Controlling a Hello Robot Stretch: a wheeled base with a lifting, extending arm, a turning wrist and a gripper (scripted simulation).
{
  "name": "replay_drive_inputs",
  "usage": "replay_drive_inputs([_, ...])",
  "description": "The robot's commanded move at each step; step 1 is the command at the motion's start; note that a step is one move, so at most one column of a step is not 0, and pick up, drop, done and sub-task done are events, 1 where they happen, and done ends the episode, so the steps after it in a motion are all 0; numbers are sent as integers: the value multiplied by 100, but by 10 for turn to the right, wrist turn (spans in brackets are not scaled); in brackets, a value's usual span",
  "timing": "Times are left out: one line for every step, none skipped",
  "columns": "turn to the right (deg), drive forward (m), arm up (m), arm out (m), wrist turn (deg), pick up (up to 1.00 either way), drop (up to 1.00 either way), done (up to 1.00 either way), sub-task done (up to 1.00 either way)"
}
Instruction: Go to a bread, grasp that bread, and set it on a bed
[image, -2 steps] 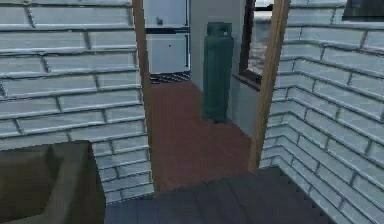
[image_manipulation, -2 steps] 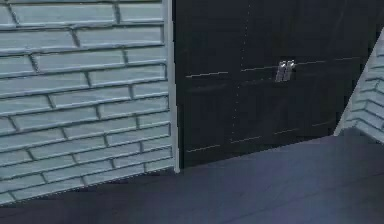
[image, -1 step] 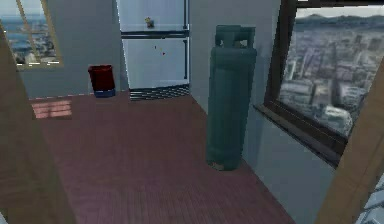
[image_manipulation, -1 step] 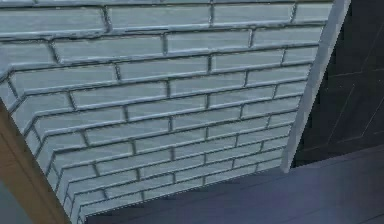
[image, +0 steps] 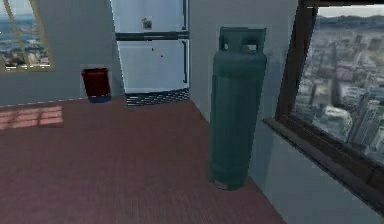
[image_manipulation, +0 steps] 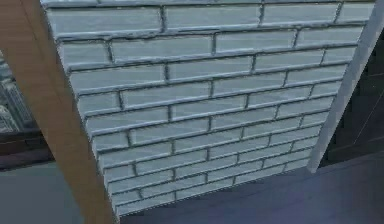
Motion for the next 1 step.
replay_drive_inputs([-150,0,0,0,0,0,0,0,0])
